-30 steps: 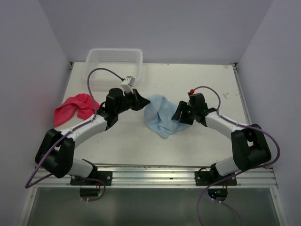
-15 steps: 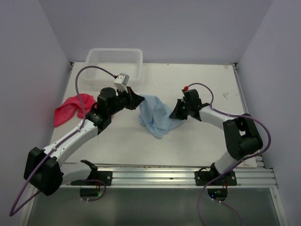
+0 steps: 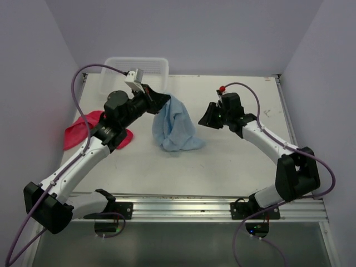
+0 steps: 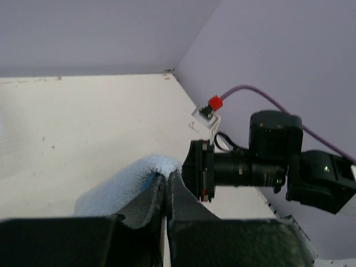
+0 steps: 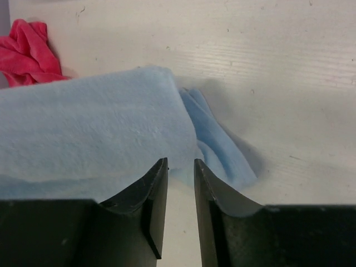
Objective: Roll the towels
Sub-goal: Flatten the towel
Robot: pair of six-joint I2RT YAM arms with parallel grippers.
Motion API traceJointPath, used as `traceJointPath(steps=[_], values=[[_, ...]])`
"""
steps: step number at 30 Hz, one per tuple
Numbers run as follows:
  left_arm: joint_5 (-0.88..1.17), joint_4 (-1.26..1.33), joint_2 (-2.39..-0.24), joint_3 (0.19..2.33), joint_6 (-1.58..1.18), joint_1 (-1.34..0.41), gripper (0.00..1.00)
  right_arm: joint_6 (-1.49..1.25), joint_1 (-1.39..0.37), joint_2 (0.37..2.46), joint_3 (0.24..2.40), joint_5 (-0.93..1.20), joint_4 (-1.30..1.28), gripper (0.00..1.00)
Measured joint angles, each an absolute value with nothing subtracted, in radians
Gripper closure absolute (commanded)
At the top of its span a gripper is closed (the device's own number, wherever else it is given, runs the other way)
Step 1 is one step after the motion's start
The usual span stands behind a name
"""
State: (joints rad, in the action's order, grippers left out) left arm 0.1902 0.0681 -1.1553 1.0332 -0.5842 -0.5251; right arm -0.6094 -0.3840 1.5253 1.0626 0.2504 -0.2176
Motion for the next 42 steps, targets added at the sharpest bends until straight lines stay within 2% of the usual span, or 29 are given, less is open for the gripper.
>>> traceJointPath(steps=[1, 7, 14, 21, 23, 24, 25, 28, 29, 35, 42], values=[[0.177, 0.069, -1.163, 1.067, -0.592, -0.528, 1.0, -0.601, -0.392, 1.494, 1.047, 0.242, -0.227, 0.62], [0.067, 0.091, -1.191, 1.19, -0.638, -0.572, 1.0, -0.571, -0.443, 1.364, 0.966, 0.237, -0.224, 0.46], [-0.085, 0.08, -1.192, 1.193, -0.672, -0.632, 1.0, -0.557, -0.527, 1.398, 0.903, 0.303, -0.152, 0.3], [-0.191, 0.074, -1.197, 1.2, -0.665, -0.701, 1.0, -0.577, -0.618, 1.469, 0.912, 0.296, -0.043, 0.29], [-0.207, 0.07, -1.204, 1.209, -0.66, -0.716, 1.0, -0.593, -0.62, 1.493, 0.929, 0.27, -0.025, 0.38], [-0.215, 0.069, -1.206, 1.213, -0.658, -0.722, 1.0, -0.604, -0.62, 1.505, 0.939, 0.248, -0.017, 0.46], [-0.221, 0.066, -1.207, 1.216, -0.654, -0.725, 1.0, -0.613, -0.62, 1.517, 0.951, 0.233, -0.01, 0.62], [-0.247, 0.056, -1.207, 1.222, -0.636, -0.735, 1.0, -0.636, -0.619, 1.54, 0.985, 0.191, -0.004, 0.83], [-0.257, 0.054, -1.206, 1.222, -0.632, -0.735, 1.0, -0.637, -0.619, 1.54, 0.994, 0.173, -0.006, 0.98], [-0.295, 0.019, -1.187, 1.222, -0.577, -0.736, 1.0, -0.618, -0.595, 1.54, 1.11, 0.084, -0.114, 1.0], [-0.334, -0.059, -1.132, 1.218, -0.513, -0.736, 1.0, -0.555, -0.441, 1.54, 1.383, 0.023, -0.363, 1.0]])
